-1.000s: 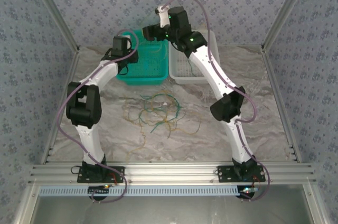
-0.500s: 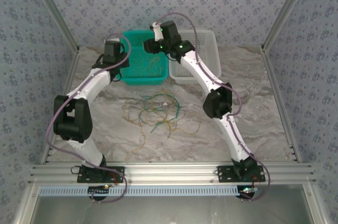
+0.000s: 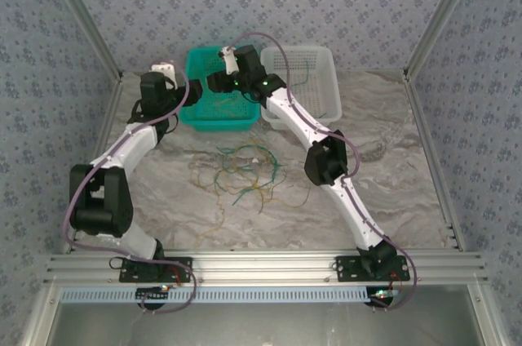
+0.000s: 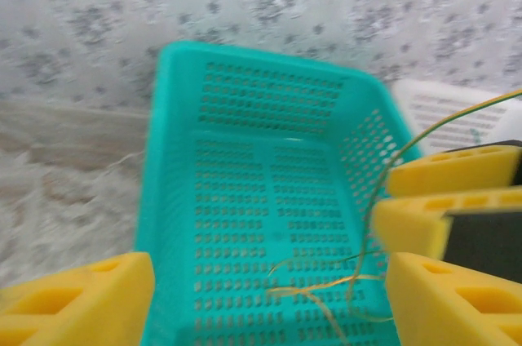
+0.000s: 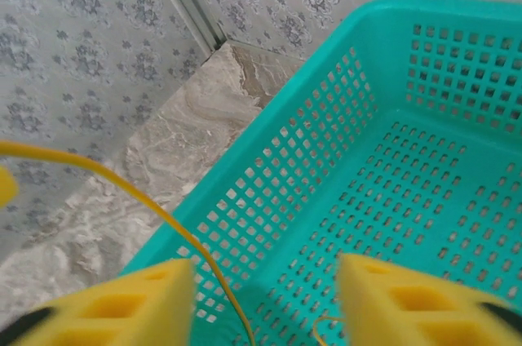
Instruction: Untangle the cables
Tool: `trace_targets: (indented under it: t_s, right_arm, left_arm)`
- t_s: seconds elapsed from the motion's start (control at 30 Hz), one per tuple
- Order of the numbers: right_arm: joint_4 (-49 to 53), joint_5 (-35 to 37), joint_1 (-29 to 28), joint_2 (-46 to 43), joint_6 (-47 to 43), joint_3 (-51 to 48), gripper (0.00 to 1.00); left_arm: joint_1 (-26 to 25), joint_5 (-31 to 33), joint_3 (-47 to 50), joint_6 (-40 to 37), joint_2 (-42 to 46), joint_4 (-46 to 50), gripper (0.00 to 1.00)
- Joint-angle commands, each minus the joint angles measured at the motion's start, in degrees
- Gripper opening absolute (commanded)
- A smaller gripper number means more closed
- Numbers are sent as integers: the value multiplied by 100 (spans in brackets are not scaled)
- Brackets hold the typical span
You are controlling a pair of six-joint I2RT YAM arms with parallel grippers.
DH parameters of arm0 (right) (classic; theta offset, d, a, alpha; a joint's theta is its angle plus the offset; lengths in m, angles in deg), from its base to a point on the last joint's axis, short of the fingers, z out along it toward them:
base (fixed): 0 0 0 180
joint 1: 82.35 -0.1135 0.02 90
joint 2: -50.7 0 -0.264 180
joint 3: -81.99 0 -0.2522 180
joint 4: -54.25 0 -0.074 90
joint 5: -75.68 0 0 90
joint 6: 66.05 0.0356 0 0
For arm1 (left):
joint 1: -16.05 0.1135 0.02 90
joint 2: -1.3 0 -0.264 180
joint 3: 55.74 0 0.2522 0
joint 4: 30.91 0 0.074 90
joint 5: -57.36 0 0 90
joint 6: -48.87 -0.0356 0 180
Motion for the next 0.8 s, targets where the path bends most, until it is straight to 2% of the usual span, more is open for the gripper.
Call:
trace_targets:
  t_s: [0.0, 0.07, 0.1, 0.13, 0.2, 0.23, 0.27, 0.3, 0.37, 0.4, 0.43, 0.5, 0.53, 0.57, 0.6, 0.63, 0.67, 0.7, 0.77]
  right_arm:
    - [25, -436, 26, 94, 261, 241, 80]
    - [315, -505, 28, -22, 216, 241, 94]
    - [451, -541, 39, -126, 194, 233, 94]
    - [457, -733, 85, -244, 221, 154, 80]
    - [115, -1218, 265, -424, 681, -98, 36]
    - [-5, -1387, 358, -428, 1001, -106, 21]
    - [-38, -1464, 414, -401, 1134, -59, 13]
    - [2, -1402, 442, -375, 1119, -8, 19]
    - [268, -860, 392, -312, 839, 80, 74]
    - [445, -694, 354, -274, 649, 159, 82]
    - [590, -667, 317, -237, 533, 228, 78]
    - [590, -1004, 240, -237, 326, 248, 18]
    - [616, -1113, 165, -248, 160, 244, 9]
    - [643, -1164, 95, -252, -22, 244, 11]
    - [673, -1173, 9, -251, -210, 249, 29]
    - [706, -1159, -53, -235, -278, 246, 58]
    - [786, -1165, -97, -204, -321, 293, 78]
    - [919, -1104, -134, -172, -374, 369, 87]
    - [1047, -914, -162, -219, -282, 413, 94]
  left_arm:
    - [-36, -746, -269, 51, -272, -430, 76]
    - [-35, -711, -330, 78, -343, -335, 76]
    - [-38, -656, -303, 91, -332, -313, 76]
    - [-37, -609, -231, 81, -286, -330, 76]
    - [-33, -438, -94, 92, -175, -312, 75]
    - [-35, -329, -55, 83, -103, -251, 75]
    - [-34, -286, -7, 44, -47, -214, 75]
    - [-34, -247, 64, 28, 27, -216, 75]
    - [-33, -131, 171, 65, 135, -186, 75]
    - [-37, -97, 223, 98, 188, -151, 75]
    - [-32, -83, 312, 138, 238, -157, 75]
    - [-38, -7, 562, 281, 389, -319, 75]
    - [-35, 58, 707, 344, 471, -408, 75]
    - [-32, 128, 793, 367, 538, -413, 75]
    - [-33, 258, 854, 389, 603, -358, 75]
    - [-32, 430, 918, 411, 677, -300, 75]
    - [-33, 605, 985, 434, 740, -279, 75]
    - [-28, 771, 1089, 448, 821, -319, 75]
    - [-33, 948, 1278, 441, 949, -466, 75]
